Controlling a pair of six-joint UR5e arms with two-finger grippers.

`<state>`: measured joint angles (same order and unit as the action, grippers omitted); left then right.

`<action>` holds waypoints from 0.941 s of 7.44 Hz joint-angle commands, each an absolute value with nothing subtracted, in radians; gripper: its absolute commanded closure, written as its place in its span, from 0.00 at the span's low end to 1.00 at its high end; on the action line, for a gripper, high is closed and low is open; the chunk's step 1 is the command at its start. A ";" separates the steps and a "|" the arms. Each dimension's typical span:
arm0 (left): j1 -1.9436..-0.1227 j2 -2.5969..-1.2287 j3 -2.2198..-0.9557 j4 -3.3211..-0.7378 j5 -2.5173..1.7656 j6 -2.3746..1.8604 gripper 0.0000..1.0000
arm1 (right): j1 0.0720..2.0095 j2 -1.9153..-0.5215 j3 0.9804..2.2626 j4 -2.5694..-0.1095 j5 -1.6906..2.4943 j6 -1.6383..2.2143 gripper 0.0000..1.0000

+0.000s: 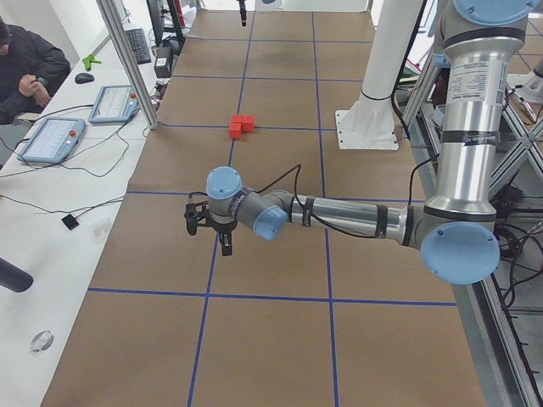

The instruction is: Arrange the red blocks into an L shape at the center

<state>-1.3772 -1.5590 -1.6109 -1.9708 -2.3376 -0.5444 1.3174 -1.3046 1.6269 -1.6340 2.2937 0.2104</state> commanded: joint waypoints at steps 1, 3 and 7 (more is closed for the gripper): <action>-1.512 -1.491 -1.591 -1.947 -2.350 -0.199 0.00 | 1.336 -1.318 1.629 -1.634 2.298 0.209 0.01; -1.508 -1.471 -1.585 -1.960 -2.355 -0.193 0.00 | 1.367 -1.345 1.649 -1.634 2.298 0.193 0.01; -1.511 -1.491 -1.578 -1.944 -2.355 -0.199 0.00 | 1.482 -1.442 1.660 -1.635 2.319 0.083 0.01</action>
<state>-1.5082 -1.4972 -1.5664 -1.9548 -2.3535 -0.1986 1.4517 -1.4167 1.6553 -1.6368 2.3120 0.0952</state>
